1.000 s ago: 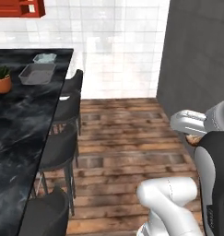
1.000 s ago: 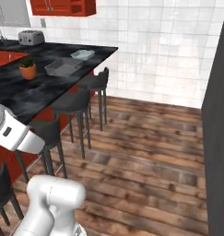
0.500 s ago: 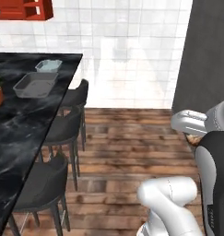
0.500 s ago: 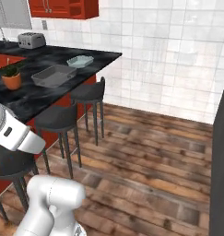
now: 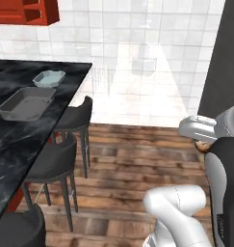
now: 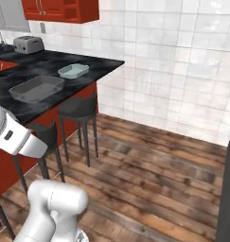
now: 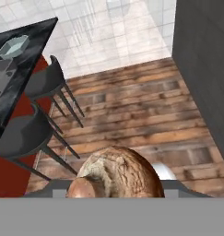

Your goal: Place the cold items (potato and mushroom) from the fridge in one tupperware on the dining counter. Place the warm items (hot dog and kebab skewer) in the stove area in another tupperware.

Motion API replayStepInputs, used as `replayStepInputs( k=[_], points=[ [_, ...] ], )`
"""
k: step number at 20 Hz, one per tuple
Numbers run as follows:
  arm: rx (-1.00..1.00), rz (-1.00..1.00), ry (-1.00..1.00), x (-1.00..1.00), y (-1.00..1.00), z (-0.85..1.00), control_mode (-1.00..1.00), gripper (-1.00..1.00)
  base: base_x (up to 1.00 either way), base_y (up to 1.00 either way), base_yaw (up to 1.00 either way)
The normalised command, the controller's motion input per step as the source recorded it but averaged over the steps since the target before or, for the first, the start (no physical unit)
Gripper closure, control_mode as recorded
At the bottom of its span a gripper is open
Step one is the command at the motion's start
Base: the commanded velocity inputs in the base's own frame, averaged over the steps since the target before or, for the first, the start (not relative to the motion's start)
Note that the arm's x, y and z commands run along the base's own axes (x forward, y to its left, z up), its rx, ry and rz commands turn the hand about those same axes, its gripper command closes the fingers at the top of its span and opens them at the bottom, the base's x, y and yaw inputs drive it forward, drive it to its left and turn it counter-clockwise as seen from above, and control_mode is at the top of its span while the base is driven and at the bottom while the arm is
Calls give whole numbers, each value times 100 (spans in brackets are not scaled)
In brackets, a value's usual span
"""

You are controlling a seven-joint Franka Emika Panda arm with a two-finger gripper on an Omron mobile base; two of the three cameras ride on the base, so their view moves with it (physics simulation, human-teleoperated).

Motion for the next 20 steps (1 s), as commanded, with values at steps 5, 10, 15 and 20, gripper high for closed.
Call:
replayStepInputs(
  k=[5, 10, 15, 20],
  points=[
    [0, 0, 0, 0, 0, 0, 100, 100, 100, -46, 29],
    [0, 0, 0, 0, 0, 0, 100, 100, 100, -42, 32],
    [0, 0, 0, 0, 0, 0, 100, 100, 99, -43, 31],
    [0, 0, 0, 0, 0, 0, 100, 100, 100, -38, 33]
  ],
)
